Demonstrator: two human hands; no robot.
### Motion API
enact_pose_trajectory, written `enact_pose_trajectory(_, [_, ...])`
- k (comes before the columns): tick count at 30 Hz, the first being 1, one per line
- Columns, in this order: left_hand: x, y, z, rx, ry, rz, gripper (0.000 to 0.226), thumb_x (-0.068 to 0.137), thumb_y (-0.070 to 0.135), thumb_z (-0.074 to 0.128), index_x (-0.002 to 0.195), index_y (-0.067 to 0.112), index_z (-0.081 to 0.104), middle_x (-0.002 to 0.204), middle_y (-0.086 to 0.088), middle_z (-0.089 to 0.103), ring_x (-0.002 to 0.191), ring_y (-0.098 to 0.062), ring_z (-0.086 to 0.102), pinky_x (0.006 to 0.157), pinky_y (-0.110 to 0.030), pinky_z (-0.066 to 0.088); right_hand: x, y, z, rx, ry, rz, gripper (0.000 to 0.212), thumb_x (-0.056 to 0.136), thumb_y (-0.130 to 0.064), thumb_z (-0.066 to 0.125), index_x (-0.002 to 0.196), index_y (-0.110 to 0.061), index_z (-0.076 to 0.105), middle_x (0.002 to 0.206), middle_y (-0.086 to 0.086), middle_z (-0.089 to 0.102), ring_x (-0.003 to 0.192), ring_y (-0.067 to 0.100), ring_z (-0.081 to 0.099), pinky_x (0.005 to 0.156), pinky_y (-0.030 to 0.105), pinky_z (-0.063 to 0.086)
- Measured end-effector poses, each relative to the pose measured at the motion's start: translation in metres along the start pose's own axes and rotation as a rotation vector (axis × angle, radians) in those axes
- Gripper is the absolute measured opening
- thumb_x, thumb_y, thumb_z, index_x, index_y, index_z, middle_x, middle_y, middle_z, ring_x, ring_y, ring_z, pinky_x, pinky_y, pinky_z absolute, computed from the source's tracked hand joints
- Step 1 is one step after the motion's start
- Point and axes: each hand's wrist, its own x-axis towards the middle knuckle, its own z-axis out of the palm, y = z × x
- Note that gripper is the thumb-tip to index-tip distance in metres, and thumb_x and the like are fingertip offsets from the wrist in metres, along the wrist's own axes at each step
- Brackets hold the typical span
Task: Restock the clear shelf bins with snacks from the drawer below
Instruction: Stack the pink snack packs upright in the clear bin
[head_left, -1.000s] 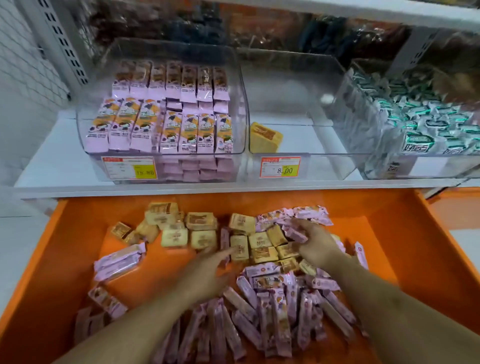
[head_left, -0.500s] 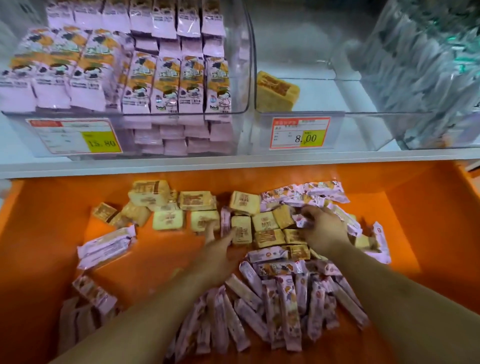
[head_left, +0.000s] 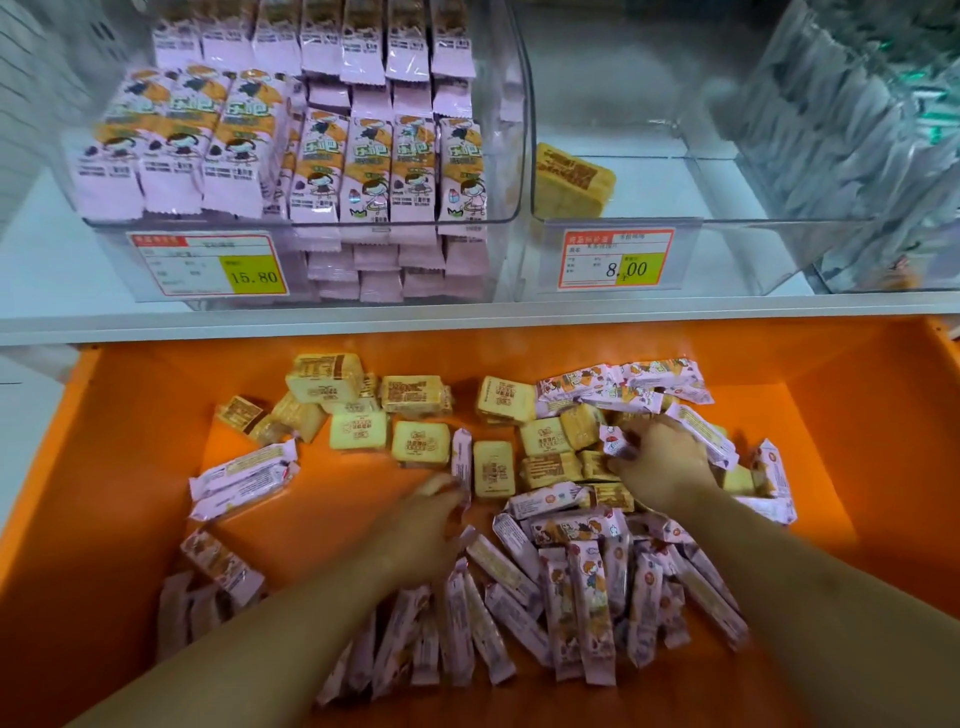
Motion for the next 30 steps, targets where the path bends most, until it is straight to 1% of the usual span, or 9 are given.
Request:
enact_pose_trajectory(5, [0.012, 0.004, -0.001, -0.063, 0.118, -0.048, 0.074, 0.096, 0.031, 0.069, 0.157, 0.046, 0.030, 0.162, 0.004, 0.030, 0.138, -0.022, 0.047, 0.108, -0.039, 0.050, 0.001, -0.009, -0.002, 0.014, 0.015, -0.050, 0.034, 0.085, -0.040, 0.072, 0.074, -0.034, 0.041, 0.086, -0.006, 0.051, 0.082, 0.023, 0.053, 0.076, 0.035, 0.045])
enact_pose_trajectory(9, [0.023, 0.009, 0.008, -0.162, 0.161, -0.010, 0.078, 0.094, 0.028, 0.072, 0.157, 0.046, 0.031, 0.152, -0.002, 0.043, 0.130, -0.022, 0.052, 0.092, -0.026, 0.045, 0.001, -0.013, -0.002, 0.019, 0.017, -0.062, 0.029, 0.085, -0.039, 0.074, 0.082, -0.031, 0.046, 0.090, -0.005, 0.051, 0.084, 0.024, 0.054, 0.084, 0.041, 0.052])
enact_pose_trajectory(13, [0.023, 0.009, 0.015, -0.236, 0.246, -0.021, 0.063, 0.093, 0.026, 0.074, 0.145, 0.044, 0.043, 0.132, 0.009, 0.063, 0.117, -0.013, 0.063, 0.086, -0.019, 0.048, 0.002, -0.013, 0.000, -0.012, 0.038, -0.076, 0.021, 0.087, -0.041, 0.074, 0.095, -0.026, 0.061, 0.098, -0.006, 0.053, 0.096, 0.024, 0.057, 0.094, 0.043, 0.052])
enact_pose_trajectory(16, [0.022, 0.012, 0.009, -0.318, 0.310, -0.113, 0.039, 0.099, 0.027, 0.067, 0.133, 0.039, 0.052, 0.105, 0.017, 0.063, 0.087, -0.001, 0.060, 0.065, -0.011, 0.046, 0.002, -0.015, -0.003, 0.047, 0.056, -0.088, 0.021, 0.087, -0.039, 0.074, 0.100, -0.027, 0.062, 0.098, -0.004, 0.059, 0.086, 0.020, 0.058, 0.085, 0.040, 0.055])
enact_pose_trajectory(19, [0.018, 0.013, -0.001, -0.315, 0.300, -0.208, 0.040, 0.097, 0.030, 0.067, 0.136, 0.029, 0.055, 0.108, 0.009, 0.070, 0.091, -0.011, 0.065, 0.076, -0.030, 0.057, 0.001, -0.019, -0.011, 0.155, 0.052, -0.092, 0.032, 0.089, -0.033, 0.075, 0.119, -0.028, 0.063, 0.090, 0.000, 0.062, 0.074, 0.017, 0.061, 0.065, 0.033, 0.053])
enact_pose_trajectory(21, [0.010, 0.013, -0.011, -0.396, 0.264, -0.243, 0.046, 0.095, 0.028, 0.070, 0.139, 0.031, 0.054, 0.115, 0.009, 0.071, 0.096, -0.011, 0.066, 0.075, -0.031, 0.056, -0.001, -0.027, -0.021, 0.215, 0.055, -0.108, 0.031, 0.092, -0.029, 0.073, 0.120, -0.022, 0.062, 0.083, 0.001, 0.063, 0.068, 0.017, 0.062, 0.058, 0.031, 0.049])
enact_pose_trajectory(24, [-0.006, 0.012, -0.024, -0.554, 0.191, -0.250, 0.063, 0.090, 0.020, 0.077, 0.146, 0.030, 0.050, 0.128, 0.007, 0.069, 0.103, -0.007, 0.066, 0.079, -0.027, 0.057, -0.012, -0.045, -0.043, 0.363, -0.014, -0.155, 0.028, 0.096, -0.026, 0.069, 0.120, -0.029, 0.055, 0.075, 0.002, 0.070, 0.058, 0.015, 0.064, 0.051, 0.028, 0.049])
enact_pose_trajectory(27, [-0.026, 0.019, -0.046, -0.720, 0.155, -0.254, 0.078, 0.081, 0.007, 0.085, 0.149, 0.018, 0.049, 0.114, -0.002, 0.073, 0.099, -0.016, 0.073, 0.086, -0.038, 0.063, -0.027, -0.066, -0.064, 0.549, -0.124, -0.182, 0.021, 0.095, -0.024, 0.073, 0.107, -0.025, 0.056, 0.076, 0.005, 0.069, 0.054, 0.016, 0.055, 0.053, 0.029, 0.045])
enact_pose_trajectory(30, [-0.057, 0.042, -0.079, -0.803, 0.128, -0.163, 0.075, 0.078, 0.001, 0.086, 0.144, 0.015, 0.054, 0.111, -0.009, 0.075, 0.102, -0.023, 0.074, 0.084, -0.036, 0.062, -0.046, -0.089, -0.092, 0.675, -0.217, -0.228, 0.022, 0.090, -0.018, 0.079, 0.101, -0.022, 0.061, 0.066, -0.009, 0.062, 0.062, 0.015, 0.056, 0.064, 0.037, 0.049])
